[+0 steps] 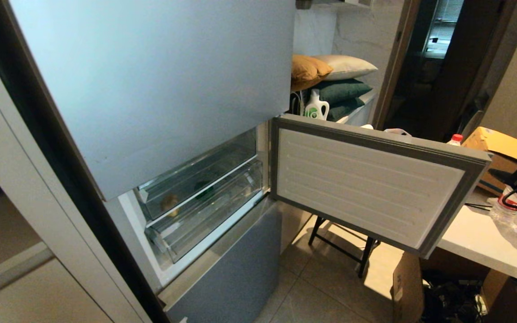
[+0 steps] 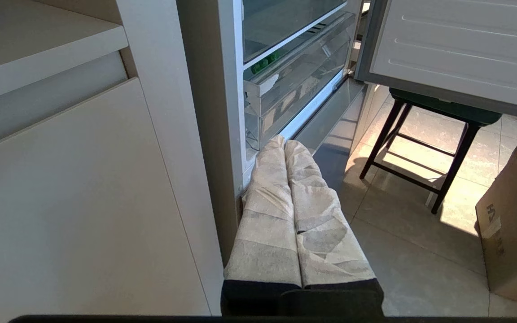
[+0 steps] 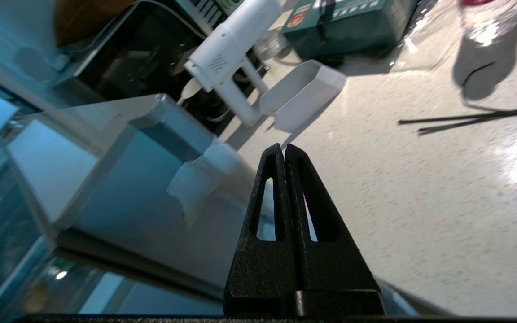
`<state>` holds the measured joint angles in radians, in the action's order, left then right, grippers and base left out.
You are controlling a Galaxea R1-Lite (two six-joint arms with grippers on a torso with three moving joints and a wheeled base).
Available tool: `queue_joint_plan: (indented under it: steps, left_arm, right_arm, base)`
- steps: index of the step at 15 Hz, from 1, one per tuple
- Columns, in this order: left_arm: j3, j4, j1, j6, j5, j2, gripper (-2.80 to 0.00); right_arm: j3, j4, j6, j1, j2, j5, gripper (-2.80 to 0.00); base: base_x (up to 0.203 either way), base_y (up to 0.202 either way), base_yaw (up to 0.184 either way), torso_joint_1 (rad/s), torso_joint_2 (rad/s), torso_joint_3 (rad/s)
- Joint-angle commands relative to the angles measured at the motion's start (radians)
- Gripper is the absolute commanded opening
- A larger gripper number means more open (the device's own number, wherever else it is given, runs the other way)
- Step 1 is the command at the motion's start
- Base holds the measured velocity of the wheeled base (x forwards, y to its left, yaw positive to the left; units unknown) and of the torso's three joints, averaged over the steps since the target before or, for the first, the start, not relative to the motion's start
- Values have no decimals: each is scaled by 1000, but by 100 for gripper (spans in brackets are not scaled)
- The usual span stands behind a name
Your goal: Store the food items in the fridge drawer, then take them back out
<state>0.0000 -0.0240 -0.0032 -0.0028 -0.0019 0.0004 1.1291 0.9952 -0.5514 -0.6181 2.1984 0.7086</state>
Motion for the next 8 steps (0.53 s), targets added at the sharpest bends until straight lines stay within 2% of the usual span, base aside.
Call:
queue_joint_plan:
  steps: [1, 5, 8]
  left_arm:
    - [11, -1, 0, 0, 0, 0, -280]
    - [11, -1, 0, 0, 0, 0, -280]
    - [11, -1, 0, 0, 0, 0, -280]
  right_arm:
    - [-7, 5, -24, -5, -8, 25, -280]
    - [-47, 5, -137, -33, -41, 130, -280]
    - [-65, 7, -159, -77, -83, 150, -280]
  base:
    - [0, 0, 0, 0, 0, 0]
    - [0, 0, 0, 0, 0, 0]
    - [0, 0, 0, 0, 0, 0]
